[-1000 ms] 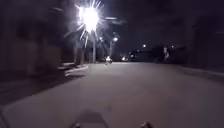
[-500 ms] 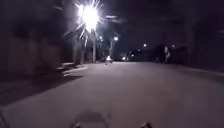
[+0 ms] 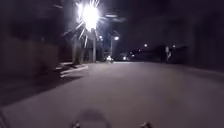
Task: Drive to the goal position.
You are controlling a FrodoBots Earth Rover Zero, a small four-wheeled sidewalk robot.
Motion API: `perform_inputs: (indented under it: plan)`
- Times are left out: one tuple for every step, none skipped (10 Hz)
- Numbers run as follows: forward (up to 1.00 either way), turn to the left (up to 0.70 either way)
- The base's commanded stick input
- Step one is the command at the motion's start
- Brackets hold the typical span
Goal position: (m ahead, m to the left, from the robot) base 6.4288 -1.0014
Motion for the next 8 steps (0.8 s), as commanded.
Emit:
perform_inputs:
  plan:
    - [0.50, 0.00]
    - [0.50, 0.00]
    - [0.50, 0.00]
    - [0.50, 0.00]
    - [0.50, 0.00]
    - [0.50, 0.00]
    - [0.50, 0.00]
    - [0.50, 0.00]
